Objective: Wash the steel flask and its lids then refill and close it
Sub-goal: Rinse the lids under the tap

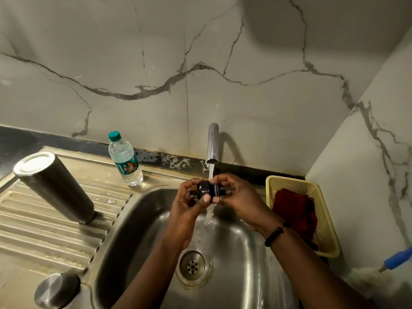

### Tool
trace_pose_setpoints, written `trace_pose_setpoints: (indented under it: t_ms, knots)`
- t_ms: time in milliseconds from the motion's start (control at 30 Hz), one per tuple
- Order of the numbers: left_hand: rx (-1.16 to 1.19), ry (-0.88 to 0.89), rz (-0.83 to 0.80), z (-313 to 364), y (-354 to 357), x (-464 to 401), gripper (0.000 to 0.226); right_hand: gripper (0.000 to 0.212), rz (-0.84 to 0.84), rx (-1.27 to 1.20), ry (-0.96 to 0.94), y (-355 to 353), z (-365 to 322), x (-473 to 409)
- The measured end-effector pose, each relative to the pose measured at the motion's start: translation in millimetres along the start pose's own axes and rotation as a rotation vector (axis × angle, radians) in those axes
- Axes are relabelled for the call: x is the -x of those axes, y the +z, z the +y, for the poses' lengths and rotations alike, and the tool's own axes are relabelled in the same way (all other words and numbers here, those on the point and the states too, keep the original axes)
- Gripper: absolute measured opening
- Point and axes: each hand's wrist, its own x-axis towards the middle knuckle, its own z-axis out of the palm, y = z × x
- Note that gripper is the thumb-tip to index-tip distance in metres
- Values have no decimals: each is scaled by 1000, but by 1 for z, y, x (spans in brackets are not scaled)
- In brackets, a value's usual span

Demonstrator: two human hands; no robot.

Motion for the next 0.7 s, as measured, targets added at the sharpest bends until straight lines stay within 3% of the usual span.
trace_pose_setpoints:
  t_ms: [100, 200, 367, 500, 600, 700]
  knots:
    - [-112, 22, -57, 2, -2, -4, 45, 23, 29, -77, 10, 1, -4, 0]
    - [-257, -20, -90, 2, -9, -9, 52, 35, 89, 203, -97, 0, -4, -2]
    - [-568, 36, -40, 0, -11, -13, 61, 42, 181, 281, -188, 8, -3, -1]
    - [-334, 5, 46, 1, -7, -12, 53, 30, 354, 205, -188, 16, 5, -1]
    - [-179, -25, 34, 1, -6, -8, 50, 12, 301, 169, -188, 21, 6, 6]
    - [-175, -26, -26, 5, -10, -7, 50, 11, 250, 72, -172, 23, 8, 9]
